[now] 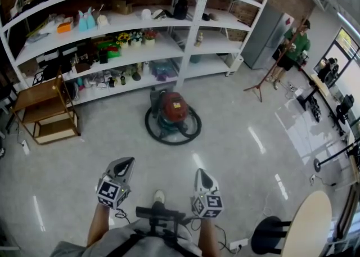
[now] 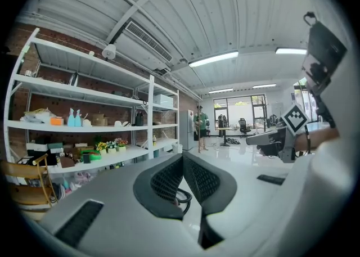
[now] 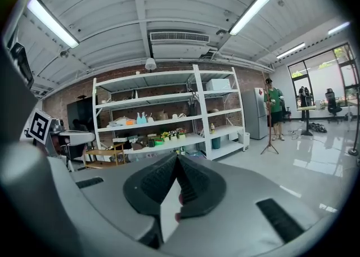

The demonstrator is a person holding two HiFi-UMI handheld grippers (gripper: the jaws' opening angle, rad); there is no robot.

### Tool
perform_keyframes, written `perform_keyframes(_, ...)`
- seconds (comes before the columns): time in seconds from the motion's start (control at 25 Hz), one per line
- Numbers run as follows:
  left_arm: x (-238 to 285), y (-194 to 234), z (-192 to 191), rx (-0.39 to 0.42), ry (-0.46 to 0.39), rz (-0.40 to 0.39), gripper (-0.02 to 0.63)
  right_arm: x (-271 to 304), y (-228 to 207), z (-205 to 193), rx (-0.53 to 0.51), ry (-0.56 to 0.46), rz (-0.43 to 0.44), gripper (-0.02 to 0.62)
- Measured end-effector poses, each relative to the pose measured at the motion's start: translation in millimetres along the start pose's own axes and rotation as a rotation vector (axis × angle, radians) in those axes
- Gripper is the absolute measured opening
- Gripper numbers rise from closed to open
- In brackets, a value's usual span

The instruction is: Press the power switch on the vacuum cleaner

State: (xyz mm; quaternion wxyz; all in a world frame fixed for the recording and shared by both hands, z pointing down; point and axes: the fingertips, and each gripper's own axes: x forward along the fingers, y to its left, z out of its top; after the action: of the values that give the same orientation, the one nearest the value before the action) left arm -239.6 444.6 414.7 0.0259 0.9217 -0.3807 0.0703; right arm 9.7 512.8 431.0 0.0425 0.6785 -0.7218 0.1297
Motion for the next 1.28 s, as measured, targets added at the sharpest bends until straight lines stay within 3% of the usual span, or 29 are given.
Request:
perform_keyframes(0.64,142.2,50.8,44.3,0.028,-0.023,0.071,0.008,144.7,-68.1,49.4,-0.038,0.003,0.090,0.002)
perform_keyframes(1.28,232.9,96.5,37.6,0.010,0.017,0.022,0.008,241.4,-104.6,74.1,-0.069,-0.003,0.055,0.000)
